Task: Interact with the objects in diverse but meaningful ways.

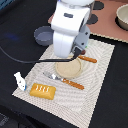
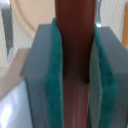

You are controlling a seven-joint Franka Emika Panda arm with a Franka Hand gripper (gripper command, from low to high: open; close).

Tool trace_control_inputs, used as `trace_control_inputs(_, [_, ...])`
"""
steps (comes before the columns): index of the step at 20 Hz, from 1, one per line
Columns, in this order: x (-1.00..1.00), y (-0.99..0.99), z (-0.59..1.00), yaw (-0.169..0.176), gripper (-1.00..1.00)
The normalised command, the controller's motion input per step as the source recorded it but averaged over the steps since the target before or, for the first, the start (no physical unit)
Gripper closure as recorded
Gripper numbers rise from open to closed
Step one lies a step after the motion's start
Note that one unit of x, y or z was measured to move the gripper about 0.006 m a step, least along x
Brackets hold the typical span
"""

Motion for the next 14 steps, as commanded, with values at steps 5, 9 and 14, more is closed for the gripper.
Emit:
trace_control_inputs(5, [-1.0,0.0,-0.34,0.017,1.0])
trace_control_inputs(9, [-1.0,-0.09,-0.44,0.035,1.0])
trace_control_inputs(14, [-1.0,-0.11,-0.55,0.035,1.0])
